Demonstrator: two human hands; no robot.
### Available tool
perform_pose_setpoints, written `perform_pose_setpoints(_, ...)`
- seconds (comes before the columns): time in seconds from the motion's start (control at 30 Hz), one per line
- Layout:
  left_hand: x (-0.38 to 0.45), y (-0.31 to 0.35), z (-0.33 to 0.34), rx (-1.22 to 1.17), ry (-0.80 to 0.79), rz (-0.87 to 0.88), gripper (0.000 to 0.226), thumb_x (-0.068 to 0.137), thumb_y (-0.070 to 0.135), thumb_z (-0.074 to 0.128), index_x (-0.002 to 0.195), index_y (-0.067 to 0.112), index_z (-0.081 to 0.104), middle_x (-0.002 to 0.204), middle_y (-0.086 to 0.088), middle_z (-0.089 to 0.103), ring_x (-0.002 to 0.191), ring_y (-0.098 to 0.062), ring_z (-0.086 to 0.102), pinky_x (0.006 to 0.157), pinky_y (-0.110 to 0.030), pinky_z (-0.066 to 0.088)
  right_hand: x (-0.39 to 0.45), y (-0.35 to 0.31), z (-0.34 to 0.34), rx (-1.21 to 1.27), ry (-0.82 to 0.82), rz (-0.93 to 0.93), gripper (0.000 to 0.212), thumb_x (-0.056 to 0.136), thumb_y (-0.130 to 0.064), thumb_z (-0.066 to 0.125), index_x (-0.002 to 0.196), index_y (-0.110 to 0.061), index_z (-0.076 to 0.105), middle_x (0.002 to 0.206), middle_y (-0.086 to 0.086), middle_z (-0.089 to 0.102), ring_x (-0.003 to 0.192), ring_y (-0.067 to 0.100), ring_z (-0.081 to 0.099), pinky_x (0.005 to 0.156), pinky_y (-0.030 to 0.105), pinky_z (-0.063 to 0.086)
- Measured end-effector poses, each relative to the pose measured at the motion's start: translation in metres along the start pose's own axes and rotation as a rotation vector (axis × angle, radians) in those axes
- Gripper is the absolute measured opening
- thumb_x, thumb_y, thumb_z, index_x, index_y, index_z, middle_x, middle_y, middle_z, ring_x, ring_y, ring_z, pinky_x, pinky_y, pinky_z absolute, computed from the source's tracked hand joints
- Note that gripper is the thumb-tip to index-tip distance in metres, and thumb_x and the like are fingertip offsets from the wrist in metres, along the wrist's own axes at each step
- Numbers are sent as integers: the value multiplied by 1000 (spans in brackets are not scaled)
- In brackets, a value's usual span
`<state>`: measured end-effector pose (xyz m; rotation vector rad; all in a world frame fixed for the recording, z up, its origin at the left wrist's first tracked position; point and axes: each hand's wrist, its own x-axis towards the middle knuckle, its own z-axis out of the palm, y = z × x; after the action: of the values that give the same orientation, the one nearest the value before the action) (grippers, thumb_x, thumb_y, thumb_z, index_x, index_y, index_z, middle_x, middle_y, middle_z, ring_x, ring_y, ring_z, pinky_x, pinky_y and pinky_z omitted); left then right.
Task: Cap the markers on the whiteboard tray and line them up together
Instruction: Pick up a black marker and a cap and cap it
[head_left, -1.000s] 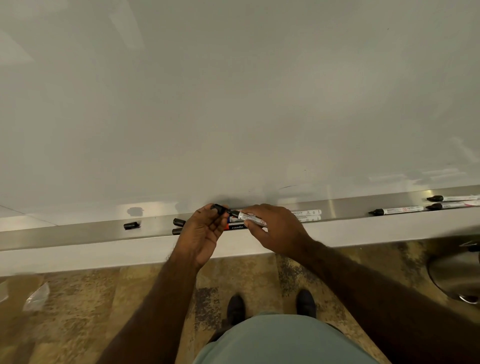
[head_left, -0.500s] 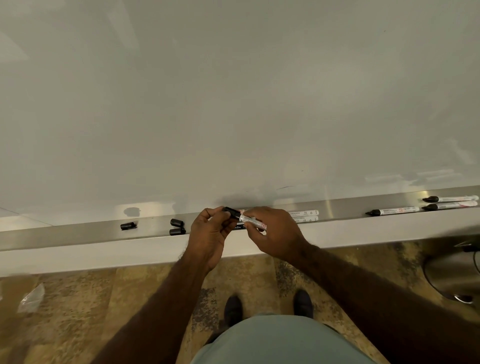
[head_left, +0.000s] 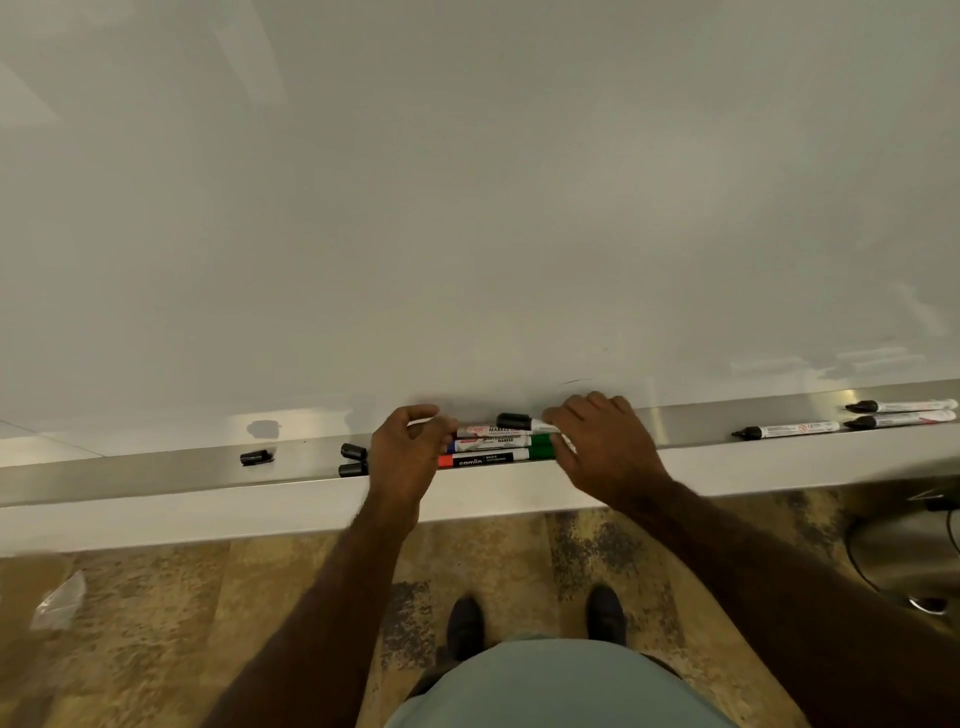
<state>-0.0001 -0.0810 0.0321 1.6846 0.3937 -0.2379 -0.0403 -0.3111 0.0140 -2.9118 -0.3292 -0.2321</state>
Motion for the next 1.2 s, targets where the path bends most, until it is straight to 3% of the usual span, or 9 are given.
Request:
perform_pose_setpoints(0.1, 4, -15, -15, 168, 161, 33, 9, 84, 25, 65, 92, 28, 61, 94, 2, 71, 84, -10, 66, 63, -22, 50, -11, 20, 10, -207, 48, 70, 29, 83, -24, 63, 111, -17, 61, 101, 5, 67, 94, 27, 58, 83, 41, 43)
perform_pose_setpoints(0.23, 6, -32, -21, 391, 229, 69, 19, 88, 25, 60, 106, 20, 64, 89, 12, 65, 77, -2, 57, 59, -13, 38, -18, 23, 20, -208, 83, 196, 38, 75, -18, 73, 112, -18, 64, 106, 8, 66, 100, 31, 59, 86, 47, 42)
perform_pose_setpoints(0.37, 12, -40, -18, 447, 222, 43, 27, 88, 24, 60, 114, 16, 62, 107, -2, 67, 89, -14, 59, 75, -27, 51, -15, 16, 25, -110, 64, 305, 37, 76, -22, 76, 110, -14, 64, 108, 12, 64, 100, 34, 58, 82, 51, 46)
perform_pose_setpoints(0.53, 16, -43, -15, 530, 169, 92, 37, 89, 25, 59, 124, 12, 58, 121, -9, 65, 105, -24, 62, 90, -39, 54, -20, 17, 33, 96, 125, 616, 49, 83, -46, 64, 117, -12, 54, 120, 13, 57, 110, 32, 51, 87, 47, 45)
perform_pose_setpoints(0.67, 21, -43, -13, 635, 116, 169, 27, 87, 27, 61, 109, 13, 62, 108, -9, 67, 92, -21, 61, 79, -35, 53, -21, 24, 33, 232, 163, 861, 57, 85, -53, 57, 119, -9, 47, 121, 15, 54, 108, 32, 49, 87, 46, 45)
perform_pose_setpoints(0.9, 22, -43, -7, 636, 122, 162, 12, 86, 20, 60, 77, 15, 54, 83, -8, 66, 80, -28, 62, 71, -38, 54, -12, 26, 29, 412, 187, 897, 36, 85, -36, 64, 106, -10, 51, 109, 13, 59, 99, 29, 52, 80, 40, 48)
perform_pose_setpoints(0.97, 21, -42, -6, 609, 118, 150, 5, 86, 20, 61, 84, 15, 60, 81, -3, 63, 78, -24, 62, 69, -34, 53, -11, 25, 28, 446, 185, 895, 32, 85, -33, 65, 104, -11, 51, 106, 12, 59, 96, 28, 54, 77, 38, 48)
perform_pose_setpoints(1.07, 21, -41, -3, 579, 131, 131, 26, 85, 21, 63, 107, 8, 63, 73, 13, 56, 67, -5, 54, 58, -21, 42, -10, 25, 27, 481, 184, 901, 29, 85, -31, 64, 101, -12, 50, 103, 11, 60, 92, 28, 56, 74, 40, 52)
perform_pose_setpoints(1.2, 21, -38, -3, 586, 127, 116, 27, 85, 22, 63, 108, 8, 63, 69, 19, 49, 64, 0, 48, 60, -23, 40, -8, 24, 27, 454, 170, 911, 29, 85, -29, 64, 103, -11, 49, 102, 11, 61, 92, 28, 57, 76, 42, 53)
